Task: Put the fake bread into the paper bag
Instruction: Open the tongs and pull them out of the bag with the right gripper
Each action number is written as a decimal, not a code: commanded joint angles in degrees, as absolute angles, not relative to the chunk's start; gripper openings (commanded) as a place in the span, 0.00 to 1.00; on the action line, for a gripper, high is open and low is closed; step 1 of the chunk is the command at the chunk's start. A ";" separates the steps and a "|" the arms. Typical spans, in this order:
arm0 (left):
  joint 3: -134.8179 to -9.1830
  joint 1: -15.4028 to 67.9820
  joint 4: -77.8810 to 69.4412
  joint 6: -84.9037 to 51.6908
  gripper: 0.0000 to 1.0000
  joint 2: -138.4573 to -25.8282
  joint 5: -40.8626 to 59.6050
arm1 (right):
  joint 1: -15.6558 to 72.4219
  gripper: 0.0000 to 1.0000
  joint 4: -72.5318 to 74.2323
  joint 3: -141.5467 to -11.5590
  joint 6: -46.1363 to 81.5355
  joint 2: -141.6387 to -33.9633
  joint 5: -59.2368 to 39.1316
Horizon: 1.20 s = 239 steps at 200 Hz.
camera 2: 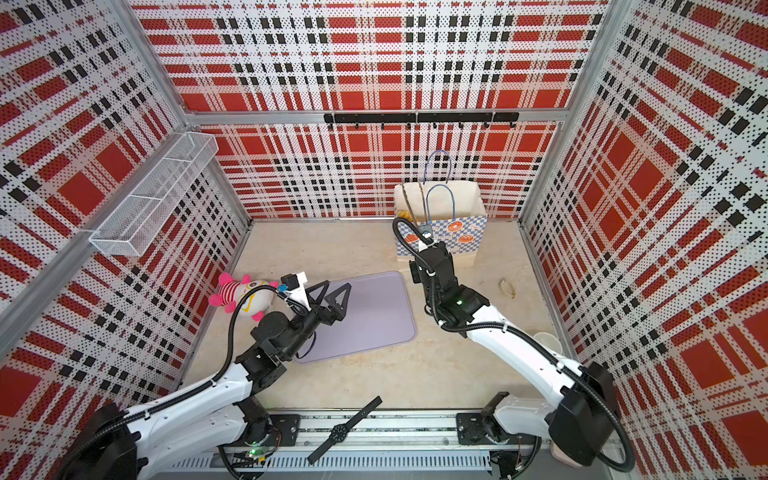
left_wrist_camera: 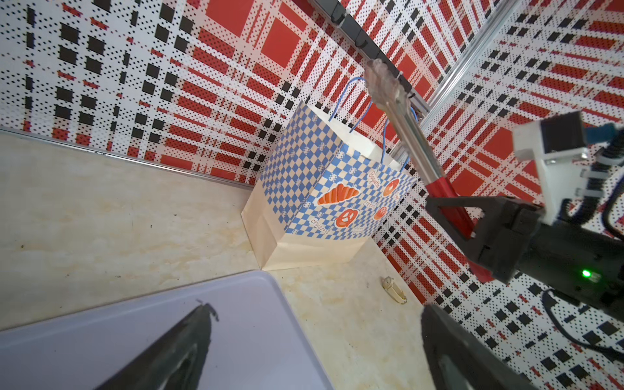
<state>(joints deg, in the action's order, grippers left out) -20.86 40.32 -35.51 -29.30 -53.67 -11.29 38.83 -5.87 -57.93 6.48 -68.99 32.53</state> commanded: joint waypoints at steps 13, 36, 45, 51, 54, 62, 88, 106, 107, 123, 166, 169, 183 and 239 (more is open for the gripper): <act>-20.33 39.64 -34.39 -30.13 0.98 -52.35 -14.42 | 38.59 0.30 -2.72 -54.97 10.64 -60.96 20.50; -19.91 39.49 -32.81 -30.88 0.98 -51.02 -17.99 | 38.72 0.30 -2.96 -51.91 12.89 -58.98 10.23; -19.78 39.15 -32.23 -31.47 0.98 -50.81 -18.99 | 38.97 0.30 -3.46 -50.76 14.01 -59.42 7.66; -19.69 38.80 -31.93 -31.86 0.98 -50.86 -19.39 | 39.30 0.30 -3.82 -50.18 14.79 -59.88 6.94; -19.61 38.57 -31.83 -32.01 0.98 -50.91 -19.48 | 39.51 0.30 -3.97 -49.84 15.15 -60.25 6.72; -19.47 37.89 -31.65 -32.39 0.98 -51.16 -19.51 | 40.17 0.30 -4.34 -48.91 16.06 -61.37 6.60; -19.33 35.44 -31.47 -33.32 0.98 -53.11 -18.52 | 42.61 0.30 -3.66 -46.10 19.44 -67.64 7.93; -19.25 33.75 -31.46 -34.22 0.98 -54.43 -17.05 | 43.34 0.30 -2.97 -44.98 22.23 -72.92 8.81; -19.20 33.66 -31.46 -34.25 0.98 -54.51 -16.96 | 43.33 0.30 -2.85 -44.86 22.37 -73.20 8.80; -19.07 32.92 -31.42 -34.80 0.98 -55.43 -16.34 | 43.42 0.29 -1.00 -43.87 24.07 -77.52 9.29; -18.90 31.82 -31.46 -33.88 0.98 -55.35 -15.89 | 43.42 0.29 2.81 -44.68 25.12 -87.41 11.59; -18.84 31.86 -31.46 -33.76 0.98 -55.21 -15.93 | 43.42 0.29 2.95 -44.74 25.07 -88.04 11.53; -18.65 31.73 -31.46 -33.50 0.98 -54.88 -16.41 | 43.42 0.30 3.48 -45.34 25.21 -90.51 12.92; -18.46 31.22 -31.46 -33.41 0.98 -54.83 -16.33 | 43.66 0.47 2.95 -46.21 26.74 -95.28 12.29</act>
